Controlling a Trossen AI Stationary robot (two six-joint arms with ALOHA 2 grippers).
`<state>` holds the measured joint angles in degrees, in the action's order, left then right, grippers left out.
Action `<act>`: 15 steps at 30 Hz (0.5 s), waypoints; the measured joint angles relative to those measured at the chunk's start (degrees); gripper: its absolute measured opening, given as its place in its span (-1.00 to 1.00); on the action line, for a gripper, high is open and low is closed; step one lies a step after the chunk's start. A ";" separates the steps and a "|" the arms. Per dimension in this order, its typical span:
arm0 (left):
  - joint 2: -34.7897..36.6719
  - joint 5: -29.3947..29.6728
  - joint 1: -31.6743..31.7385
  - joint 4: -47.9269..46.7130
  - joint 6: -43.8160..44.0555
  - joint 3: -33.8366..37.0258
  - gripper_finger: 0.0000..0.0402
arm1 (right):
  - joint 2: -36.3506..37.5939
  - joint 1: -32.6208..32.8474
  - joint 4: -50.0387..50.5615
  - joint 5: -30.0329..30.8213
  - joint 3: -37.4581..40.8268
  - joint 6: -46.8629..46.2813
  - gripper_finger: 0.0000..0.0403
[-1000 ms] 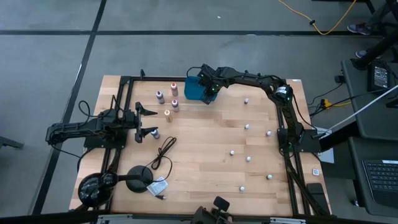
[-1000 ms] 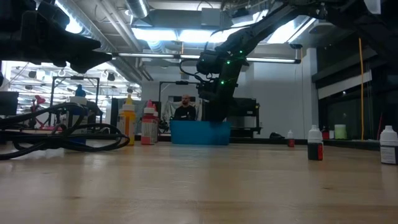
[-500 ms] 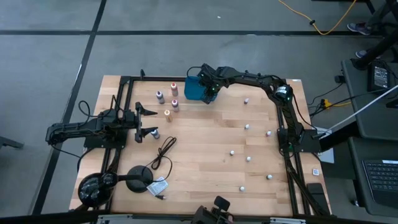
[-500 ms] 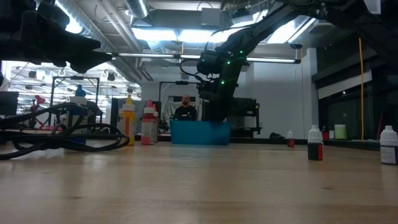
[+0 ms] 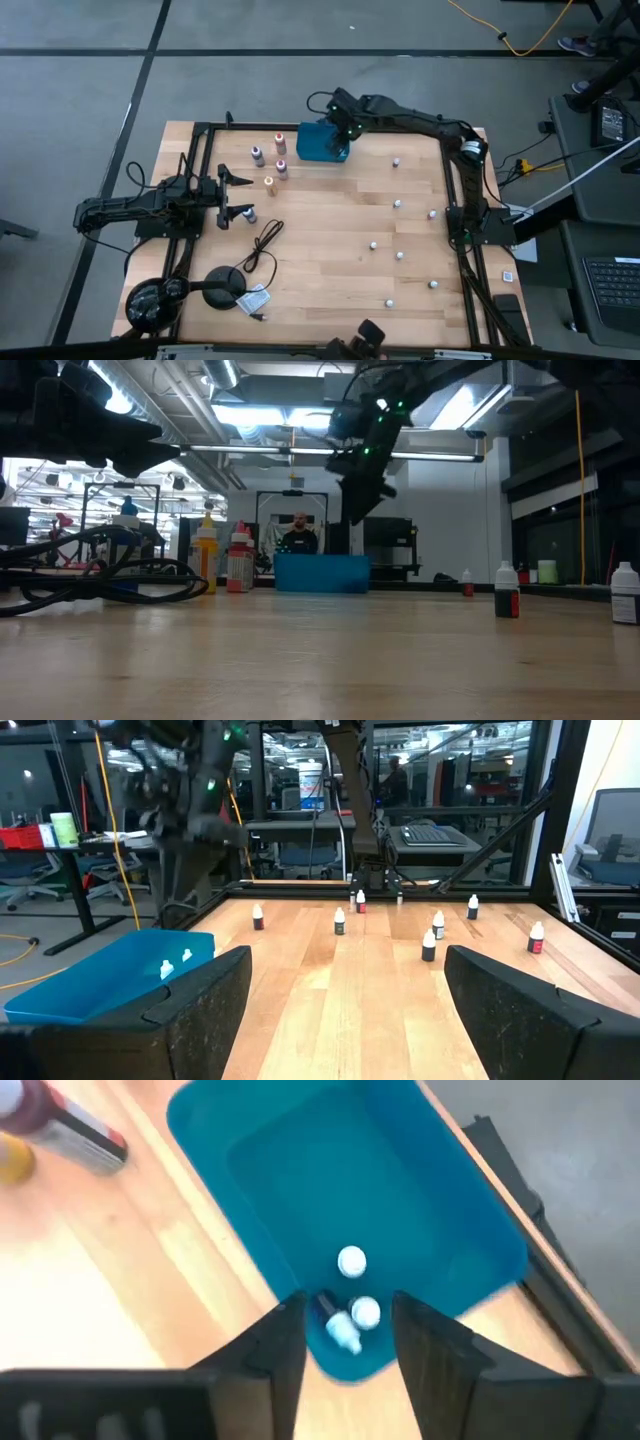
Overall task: Pick & Place food coloring
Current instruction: Put the small red food coloring bottle into the blue container
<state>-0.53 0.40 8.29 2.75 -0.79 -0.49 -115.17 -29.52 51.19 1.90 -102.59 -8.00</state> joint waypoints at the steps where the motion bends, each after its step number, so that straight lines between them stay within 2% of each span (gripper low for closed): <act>1: 0.01 0.02 0.00 0.00 0.00 0.01 0.64 | 0.68 0.00 0.74 0.07 0.00 -1.27 -0.17; 8: 0.01 0.01 0.00 0.00 0.01 0.01 0.63 | 6.54 0.14 2.82 1.03 6.67 -14.97 0.20; 15: 0.00 0.00 0.00 0.02 0.00 0.02 0.63 | 16.69 3.06 4.32 1.05 20.37 -22.12 0.26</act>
<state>-0.53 0.40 8.29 2.76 -0.79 -0.47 -98.48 -26.46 55.50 2.95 -82.21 -30.11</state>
